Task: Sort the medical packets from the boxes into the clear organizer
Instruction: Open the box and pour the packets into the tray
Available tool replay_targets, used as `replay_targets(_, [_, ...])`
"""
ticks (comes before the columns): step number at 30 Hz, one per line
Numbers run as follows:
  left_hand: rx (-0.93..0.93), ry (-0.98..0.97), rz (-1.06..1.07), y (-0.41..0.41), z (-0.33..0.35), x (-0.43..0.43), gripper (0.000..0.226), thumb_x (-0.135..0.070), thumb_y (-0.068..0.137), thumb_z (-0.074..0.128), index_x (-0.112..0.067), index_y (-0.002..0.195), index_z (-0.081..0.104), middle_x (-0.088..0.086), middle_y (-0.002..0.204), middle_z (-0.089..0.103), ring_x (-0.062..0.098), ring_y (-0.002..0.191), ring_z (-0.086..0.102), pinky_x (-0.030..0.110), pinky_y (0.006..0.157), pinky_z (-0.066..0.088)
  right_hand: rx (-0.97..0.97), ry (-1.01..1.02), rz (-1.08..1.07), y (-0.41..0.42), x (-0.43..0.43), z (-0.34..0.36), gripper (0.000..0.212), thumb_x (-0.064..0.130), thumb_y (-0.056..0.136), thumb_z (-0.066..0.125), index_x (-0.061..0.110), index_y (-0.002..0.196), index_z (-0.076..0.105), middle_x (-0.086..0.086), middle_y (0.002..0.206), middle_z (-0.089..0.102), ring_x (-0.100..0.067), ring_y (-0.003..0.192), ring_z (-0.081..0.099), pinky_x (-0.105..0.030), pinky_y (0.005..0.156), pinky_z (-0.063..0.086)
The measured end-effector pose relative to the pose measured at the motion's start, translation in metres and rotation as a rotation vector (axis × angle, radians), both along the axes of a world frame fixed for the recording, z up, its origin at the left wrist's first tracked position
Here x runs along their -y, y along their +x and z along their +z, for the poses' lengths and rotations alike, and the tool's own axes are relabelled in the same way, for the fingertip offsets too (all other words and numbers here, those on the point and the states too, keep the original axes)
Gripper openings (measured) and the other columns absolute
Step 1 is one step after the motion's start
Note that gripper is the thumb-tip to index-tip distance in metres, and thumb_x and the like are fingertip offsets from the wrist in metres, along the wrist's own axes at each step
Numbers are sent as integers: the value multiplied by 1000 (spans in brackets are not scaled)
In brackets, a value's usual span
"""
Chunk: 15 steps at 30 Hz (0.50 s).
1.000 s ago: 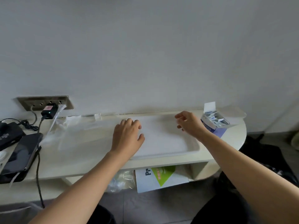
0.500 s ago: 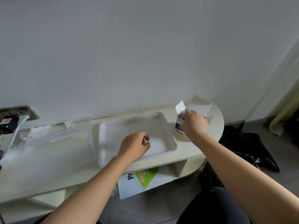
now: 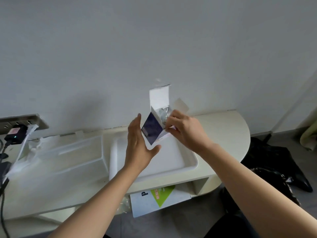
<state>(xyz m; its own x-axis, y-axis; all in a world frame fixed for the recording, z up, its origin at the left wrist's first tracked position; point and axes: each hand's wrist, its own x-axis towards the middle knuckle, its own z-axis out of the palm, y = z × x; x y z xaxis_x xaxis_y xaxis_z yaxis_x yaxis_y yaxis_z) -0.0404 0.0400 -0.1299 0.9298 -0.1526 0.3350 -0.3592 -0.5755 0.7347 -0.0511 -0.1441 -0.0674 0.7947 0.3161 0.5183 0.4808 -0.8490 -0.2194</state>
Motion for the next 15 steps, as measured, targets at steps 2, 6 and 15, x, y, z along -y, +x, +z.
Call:
replay_targets(2, [-24,-84,54,0,1,-6,99,-15,67,84,-21,147,27,-9,137,37,2,119,40,10,87,34,-17,-33,57,0,-12,-11,7,23,84,58,18,81,61,0,89,56,-28,59,56,-34,47,44])
replay_targets(6, [-15,-97,134,2,-8,-20,64,-11,65,83,-16,121,53,-3,110,56,17,100,55,11,70,36,-200,195,100,1,-29,-27,8,12,85,60,20,85,62,7,88,56,-10,62,53,-29,54,48])
replay_targets(15, [-35,-159,101,0,-14,-29,63,-5,67,80,-16,122,50,-7,109,51,16,102,53,15,77,40,-537,489,-43,10,-50,-10,15,24,80,72,16,91,65,4,78,67,0,58,51,-9,56,42])
